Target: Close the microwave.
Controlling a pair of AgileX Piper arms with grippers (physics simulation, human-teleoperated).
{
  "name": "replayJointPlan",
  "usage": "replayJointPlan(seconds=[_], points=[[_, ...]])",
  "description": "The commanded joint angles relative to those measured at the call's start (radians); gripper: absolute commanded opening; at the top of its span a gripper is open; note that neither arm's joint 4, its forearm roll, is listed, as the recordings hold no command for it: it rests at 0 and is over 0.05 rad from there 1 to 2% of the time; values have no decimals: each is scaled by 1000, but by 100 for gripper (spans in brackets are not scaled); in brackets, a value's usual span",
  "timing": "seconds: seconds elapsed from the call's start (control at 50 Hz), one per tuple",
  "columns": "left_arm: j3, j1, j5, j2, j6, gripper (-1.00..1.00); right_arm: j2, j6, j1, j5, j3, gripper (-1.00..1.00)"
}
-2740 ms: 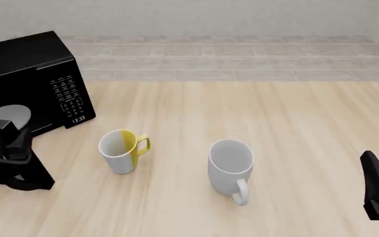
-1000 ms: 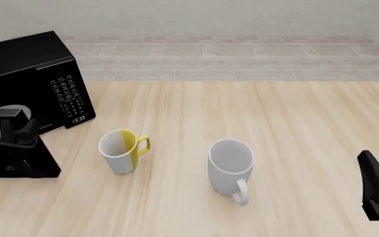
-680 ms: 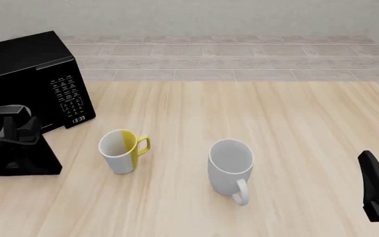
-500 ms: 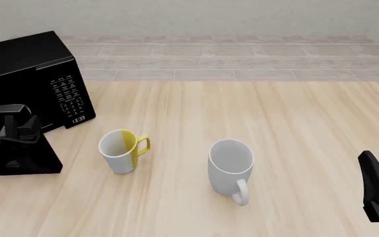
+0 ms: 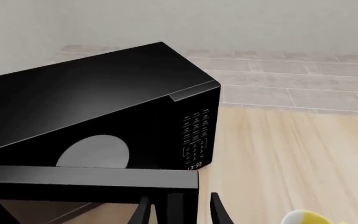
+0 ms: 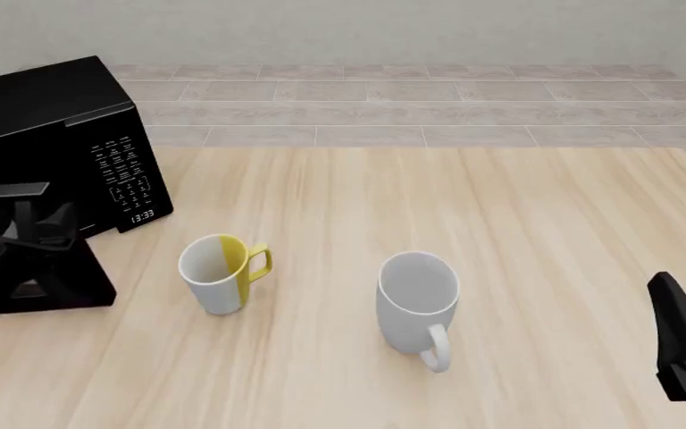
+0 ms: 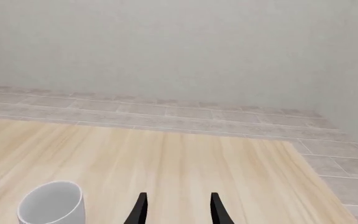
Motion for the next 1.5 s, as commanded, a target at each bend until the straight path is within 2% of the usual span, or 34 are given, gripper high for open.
replayJointPlan(seconds=[0.02, 0.54, 1.26, 1.5], points=[[-76, -1, -6, 46, 14, 100, 11, -2, 0, -10, 0, 100], [-110, 18, -15, 101, 17, 100, 3, 2, 4, -4, 1, 100], [-152, 18, -32, 167, 60, 100, 1, 3, 14, -1, -4, 100], [-159, 14, -5, 137, 67, 100, 2, -2, 13, -2, -3, 100]])
